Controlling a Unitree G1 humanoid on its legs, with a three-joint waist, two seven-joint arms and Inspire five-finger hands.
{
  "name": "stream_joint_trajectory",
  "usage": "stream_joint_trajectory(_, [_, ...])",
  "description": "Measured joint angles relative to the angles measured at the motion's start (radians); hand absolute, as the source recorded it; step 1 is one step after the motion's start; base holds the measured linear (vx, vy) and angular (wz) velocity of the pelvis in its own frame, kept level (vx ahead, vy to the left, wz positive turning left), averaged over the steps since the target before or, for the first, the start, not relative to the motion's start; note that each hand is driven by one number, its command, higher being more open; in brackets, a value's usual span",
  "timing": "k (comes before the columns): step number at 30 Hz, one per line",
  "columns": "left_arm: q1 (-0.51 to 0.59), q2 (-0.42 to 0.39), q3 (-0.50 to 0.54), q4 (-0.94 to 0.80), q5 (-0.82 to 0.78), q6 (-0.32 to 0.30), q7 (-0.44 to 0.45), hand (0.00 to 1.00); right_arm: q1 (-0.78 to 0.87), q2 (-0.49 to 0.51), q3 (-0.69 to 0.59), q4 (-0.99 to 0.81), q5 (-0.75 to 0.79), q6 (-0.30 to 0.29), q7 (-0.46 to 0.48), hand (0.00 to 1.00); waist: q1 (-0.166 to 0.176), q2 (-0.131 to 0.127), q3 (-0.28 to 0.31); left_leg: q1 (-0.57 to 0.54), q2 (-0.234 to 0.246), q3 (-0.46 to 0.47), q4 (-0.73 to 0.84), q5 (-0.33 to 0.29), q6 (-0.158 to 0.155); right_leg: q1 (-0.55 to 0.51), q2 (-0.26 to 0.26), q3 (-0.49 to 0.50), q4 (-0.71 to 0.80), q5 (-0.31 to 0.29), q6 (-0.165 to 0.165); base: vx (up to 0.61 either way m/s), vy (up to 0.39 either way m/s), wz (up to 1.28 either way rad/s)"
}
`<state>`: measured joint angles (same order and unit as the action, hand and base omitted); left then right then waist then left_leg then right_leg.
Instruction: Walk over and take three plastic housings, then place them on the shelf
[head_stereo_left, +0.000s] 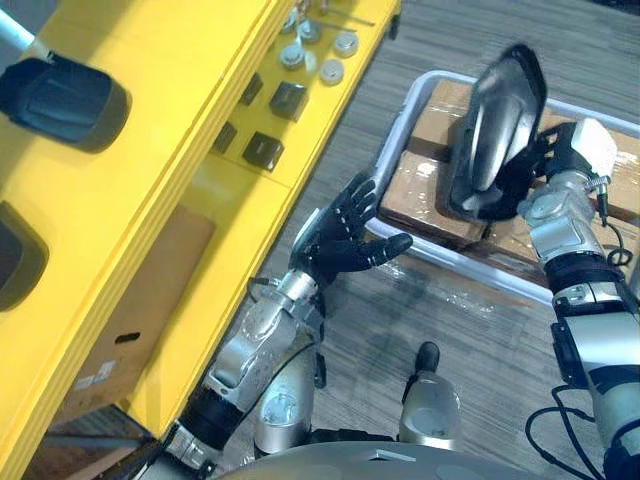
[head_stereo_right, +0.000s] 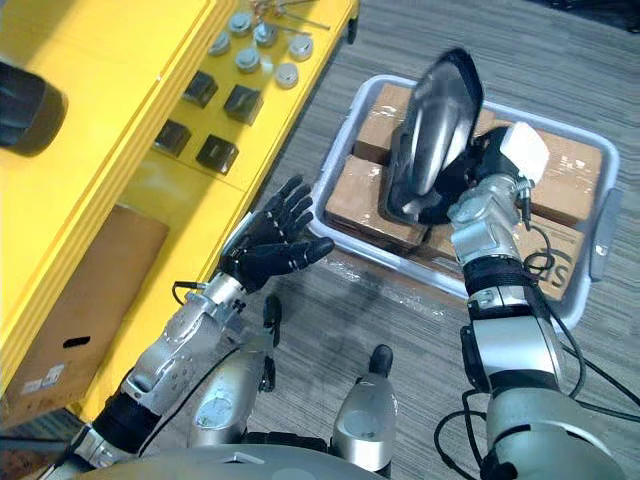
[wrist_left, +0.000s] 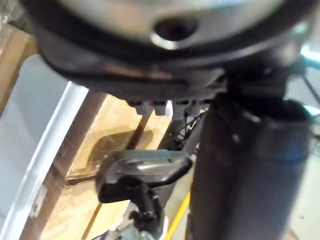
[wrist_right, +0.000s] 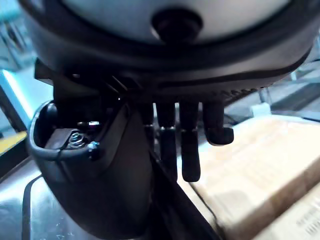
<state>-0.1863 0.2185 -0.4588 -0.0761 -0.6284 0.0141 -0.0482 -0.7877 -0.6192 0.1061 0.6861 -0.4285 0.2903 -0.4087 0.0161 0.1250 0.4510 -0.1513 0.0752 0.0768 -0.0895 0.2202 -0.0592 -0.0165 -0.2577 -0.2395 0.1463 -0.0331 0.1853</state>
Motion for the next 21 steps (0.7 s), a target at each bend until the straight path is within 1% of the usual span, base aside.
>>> stream_joint_trajectory(3, [-0.053,0.009,0.007,0.021,0.001,0.054,0.021,1.0,0.031,0.01,-0.013,-0.1,-0.048,-0.04,-0.022,0.0,-0.019,-0.006,-0.003,0.017,0.014,0.022,0.0,-0.006,-0.006,0.019,0.013,0.013,-0.037,0.016,-0.004,0.01,-0.036,-0.3])
stream_joint_trajectory(4, [-0.073,0.012,0.012,0.045,-0.002,0.076,0.028,1.0,0.046,0.032,-0.02,-0.123,-0.086,-0.062,-0.031,0.0,-0.026,-0.016,-0.013,0.029,0.02,0.035,0.0,-0.008,-0.007,0.025,0.018,0.025,-0.047,0.019,-0.006,0.03,-0.055,-0.27])
stream_joint_trajectory(5, [-0.1,0.013,0.013,0.086,-0.002,0.095,0.032,1.0,0.071,0.051,-0.025,-0.153,-0.113,-0.071,-0.035,0.0,-0.035,-0.025,-0.022,0.043,0.025,0.042,0.0,-0.005,-0.007,0.035,0.022,0.029,-0.051,0.02,-0.006,0.04,-0.056,-0.22])
stream_joint_trajectory(6, [-0.109,0.013,0.014,0.107,-0.002,0.102,0.036,1.0,0.085,0.06,-0.025,-0.16,-0.118,-0.083,-0.038,0.0,-0.044,-0.031,-0.033,0.045,0.026,0.042,-0.001,-0.006,-0.009,0.039,0.024,0.029,-0.055,0.02,-0.006,0.04,-0.05,-0.15])
stream_joint_trajectory(8, [-0.135,0.013,0.02,0.172,-0.014,0.125,0.048,1.0,0.153,0.098,-0.037,-0.192,-0.148,-0.111,-0.039,0.0,-0.051,-0.053,-0.071,0.063,0.034,0.059,-0.001,-0.007,-0.012,0.05,0.032,0.046,-0.065,0.022,-0.009,0.05,-0.048,-0.18])
stream_joint_trajectory(10, [-0.149,0.004,0.027,0.198,-0.046,0.128,0.065,1.0,0.184,0.117,-0.041,-0.2,-0.154,-0.125,-0.039,0.0,-0.058,-0.064,-0.09,0.077,0.041,0.064,-0.001,-0.007,-0.014,0.061,0.038,0.051,-0.067,0.023,-0.011,0.02,-0.054,-0.13])
stream_joint_trajectory(11, [-0.166,-0.002,0.028,0.215,-0.048,0.13,0.072,1.0,0.202,0.118,-0.041,-0.209,-0.156,-0.131,-0.039,0.0,-0.061,-0.064,-0.105,0.079,0.043,0.063,-0.001,-0.008,-0.016,0.065,0.04,0.05,-0.073,0.023,-0.011,-0.01,-0.047,-0.04])
stream_joint_trajectory(13, [-0.184,-0.012,0.037,0.229,-0.064,0.13,0.071,1.0,0.214,0.125,-0.041,-0.227,-0.164,-0.139,-0.039,0.0,-0.065,-0.064,-0.111,0.091,0.046,0.065,-0.001,-0.013,-0.021,0.08,0.043,0.051,-0.084,0.026,-0.015,-0.05,-0.032,-0.05])
stream_joint_trajectory(16, [-0.191,-0.017,0.038,0.23,-0.078,0.13,0.065,1.0,0.229,0.159,-0.035,-0.235,-0.195,-0.172,-0.04,0.0,-0.073,-0.067,-0.147,0.095,0.059,0.073,-0.001,-0.025,-0.03,0.088,0.057,0.052,-0.109,0.035,-0.023,-0.06,-0.033,-0.12])
stream_joint_trajectory(18, [-0.195,-0.027,0.037,0.232,-0.091,0.13,0.06,1.0,0.236,0.164,-0.012,-0.235,-0.196,-0.182,-0.04,0.0,-0.072,-0.067,-0.173,0.098,0.067,0.078,-0.001,-0.023,-0.033,0.092,0.064,0.052,-0.12,0.04,-0.028,-0.06,-0.045,-0.1])
stream_joint_trajectory(20, [-0.204,-0.036,0.037,0.233,-0.117,0.13,0.055,1.0,0.238,0.164,0.005,-0.235,-0.196,-0.184,-0.04,0.0,-0.072,-0.071,-0.18,0.11,0.072,0.08,-0.001,-0.022,-0.035,0.107,0.069,0.052,-0.125,0.042,-0.03,-0.04,-0.033,-0.05])
stream_joint_trajectory(21, [-0.208,-0.045,0.036,0.233,-0.127,0.13,0.043,1.0,0.247,0.164,0.013,-0.235,-0.196,-0.194,-0.04,0.0,-0.07,-0.072,-0.2,0.111,0.076,0.08,-0.001,-0.021,-0.038,0.109,0.072,0.052,-0.131,0.044,-0.031,-0.04,-0.034,-0.02])
